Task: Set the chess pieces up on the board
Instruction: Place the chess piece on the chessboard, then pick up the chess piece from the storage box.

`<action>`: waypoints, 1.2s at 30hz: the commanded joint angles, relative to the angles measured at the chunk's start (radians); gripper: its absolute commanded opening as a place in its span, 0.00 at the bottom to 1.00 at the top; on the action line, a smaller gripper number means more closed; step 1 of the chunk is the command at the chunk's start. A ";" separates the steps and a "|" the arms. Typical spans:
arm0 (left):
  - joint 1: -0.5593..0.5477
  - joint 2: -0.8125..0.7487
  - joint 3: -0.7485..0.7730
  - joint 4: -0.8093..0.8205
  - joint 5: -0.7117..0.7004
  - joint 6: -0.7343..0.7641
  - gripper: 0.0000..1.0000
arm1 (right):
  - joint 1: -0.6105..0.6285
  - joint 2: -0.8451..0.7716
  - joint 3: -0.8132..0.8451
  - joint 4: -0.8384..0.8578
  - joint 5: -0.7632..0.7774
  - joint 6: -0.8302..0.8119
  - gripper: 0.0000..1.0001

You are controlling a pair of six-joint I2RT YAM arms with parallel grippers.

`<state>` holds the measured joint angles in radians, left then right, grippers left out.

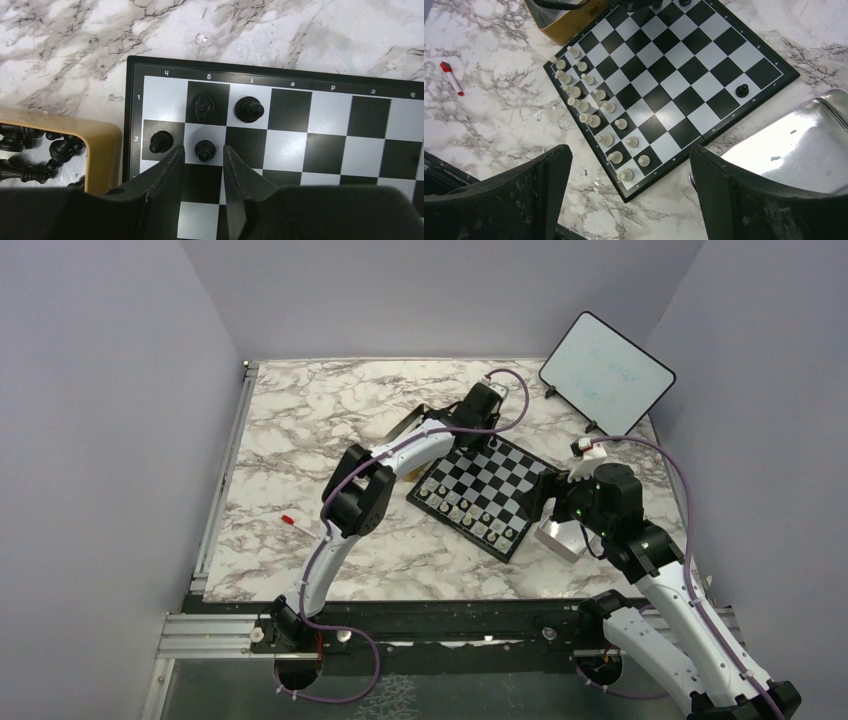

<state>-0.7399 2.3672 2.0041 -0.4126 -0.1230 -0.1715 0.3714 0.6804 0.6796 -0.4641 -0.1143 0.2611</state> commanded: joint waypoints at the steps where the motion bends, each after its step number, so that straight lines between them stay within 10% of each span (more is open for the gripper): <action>1: -0.003 -0.114 -0.017 0.014 0.044 -0.016 0.36 | -0.001 -0.008 -0.007 0.036 -0.010 -0.013 0.93; 25: 0.289 -0.580 -0.436 0.011 0.270 -0.037 0.45 | -0.001 0.088 0.015 0.096 -0.106 0.146 0.75; 36: 0.307 -0.431 -0.335 0.012 0.142 0.015 0.38 | -0.001 0.101 0.042 0.066 -0.113 0.145 0.72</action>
<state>-0.4271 1.8515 1.5944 -0.4053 0.0799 -0.1856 0.3714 0.7986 0.6823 -0.4046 -0.2077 0.4038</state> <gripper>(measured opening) 0.386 0.725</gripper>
